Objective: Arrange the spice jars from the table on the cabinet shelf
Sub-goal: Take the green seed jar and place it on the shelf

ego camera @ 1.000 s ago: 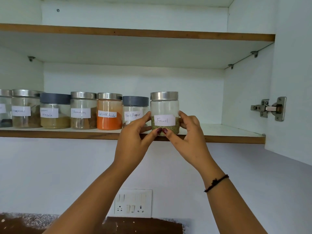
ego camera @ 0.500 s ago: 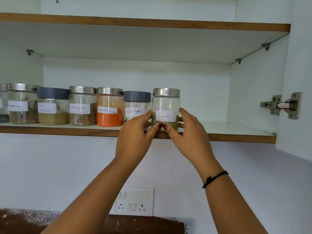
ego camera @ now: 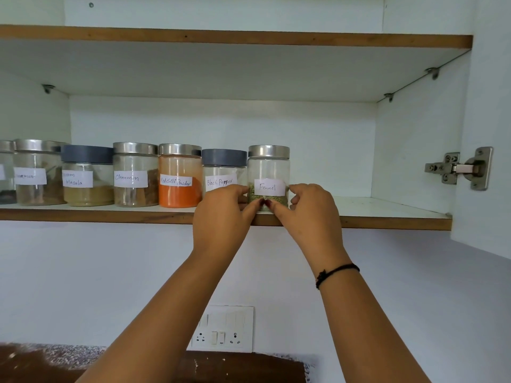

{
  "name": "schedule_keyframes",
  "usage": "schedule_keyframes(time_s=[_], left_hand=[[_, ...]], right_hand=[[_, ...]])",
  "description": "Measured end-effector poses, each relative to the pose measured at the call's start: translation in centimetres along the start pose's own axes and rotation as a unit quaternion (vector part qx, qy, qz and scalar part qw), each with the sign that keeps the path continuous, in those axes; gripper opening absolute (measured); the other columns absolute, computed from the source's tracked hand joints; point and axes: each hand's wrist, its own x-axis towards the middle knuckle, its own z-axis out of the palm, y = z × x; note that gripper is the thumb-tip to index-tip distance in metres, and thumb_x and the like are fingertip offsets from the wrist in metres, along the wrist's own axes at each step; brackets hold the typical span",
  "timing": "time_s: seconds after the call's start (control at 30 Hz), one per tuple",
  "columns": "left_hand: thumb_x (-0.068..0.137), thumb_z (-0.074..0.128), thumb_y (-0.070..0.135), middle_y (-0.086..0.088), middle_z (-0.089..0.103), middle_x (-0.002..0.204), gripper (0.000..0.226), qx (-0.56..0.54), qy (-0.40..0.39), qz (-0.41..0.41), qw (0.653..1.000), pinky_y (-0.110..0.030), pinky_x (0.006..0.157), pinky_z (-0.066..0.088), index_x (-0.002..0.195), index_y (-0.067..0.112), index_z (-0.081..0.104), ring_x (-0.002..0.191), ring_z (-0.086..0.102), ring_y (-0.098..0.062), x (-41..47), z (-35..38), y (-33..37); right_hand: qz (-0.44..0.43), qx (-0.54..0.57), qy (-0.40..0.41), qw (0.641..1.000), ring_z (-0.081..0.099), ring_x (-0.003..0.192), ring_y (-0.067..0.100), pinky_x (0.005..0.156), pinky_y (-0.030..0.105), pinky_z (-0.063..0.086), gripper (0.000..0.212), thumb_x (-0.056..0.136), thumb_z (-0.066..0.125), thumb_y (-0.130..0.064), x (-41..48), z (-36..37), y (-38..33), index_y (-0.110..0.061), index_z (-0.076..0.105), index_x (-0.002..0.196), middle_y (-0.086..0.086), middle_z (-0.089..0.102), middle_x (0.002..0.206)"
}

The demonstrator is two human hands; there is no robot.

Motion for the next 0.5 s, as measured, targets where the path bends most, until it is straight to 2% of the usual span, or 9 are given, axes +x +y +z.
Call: schedule_keyframes(time_s=[0.1, 0.3, 0.37, 0.5], left_hand=[[0.089, 0.066, 0.047, 0.0, 0.075, 0.109, 0.044, 0.028, -0.004, -0.013, 1.0, -0.033, 0.081, 0.058, 0.123, 0.018, 0.069, 0.098, 0.07, -0.015, 0.55, 0.04, 0.11], [0.09, 0.065, 0.046, -0.002, 0.076, 0.104, 0.041, 0.05, -0.009, -0.023, 0.998, -0.033, 0.08, 0.058, 0.117, 0.016, 0.072, 0.095, 0.07, -0.017, 0.69, 0.15, 0.22], [0.091, 0.064, 0.046, -0.002, 0.076, 0.104, 0.041, 0.052, -0.01, -0.023, 0.998, -0.033, 0.08, 0.058, 0.117, 0.016, 0.072, 0.095, 0.07, -0.018, 0.69, 0.15, 0.17], [0.092, 0.063, 0.045, 0.001, 0.076, 0.104, 0.037, 0.041, 0.0, -0.012, 0.999, -0.035, 0.08, 0.059, 0.116, 0.019, 0.072, 0.094, 0.07, -0.015, 0.36, 0.32, -0.1]], right_hand=[[0.003, -0.009, 0.01, 1.0, 0.062, 0.094, 0.021, 0.076, 0.033, 0.054, 0.048, 0.081, 0.07, -0.051, 0.22, 0.25, -0.04, -0.012, 0.07, 0.109, 0.007, 0.065, 0.1], [0.019, -0.021, 0.009, 1.0, 0.063, 0.092, 0.021, 0.072, 0.03, 0.052, 0.048, 0.08, 0.07, -0.053, 0.57, 0.53, -0.03, -0.013, 0.072, 0.105, 0.007, 0.066, 0.1], [0.021, -0.019, 0.01, 1.0, 0.064, 0.093, 0.021, 0.073, 0.03, 0.051, 0.05, 0.08, 0.07, -0.054, 0.55, 0.66, 0.01, -0.014, 0.072, 0.108, 0.006, 0.066, 0.1], [0.016, 0.004, 0.031, 0.999, 0.063, 0.102, 0.02, 0.085, 0.032, 0.053, 0.062, 0.081, 0.069, -0.052, 0.08, 0.63, 0.14, -0.014, 0.059, 0.131, 0.006, 0.067, 0.11]])
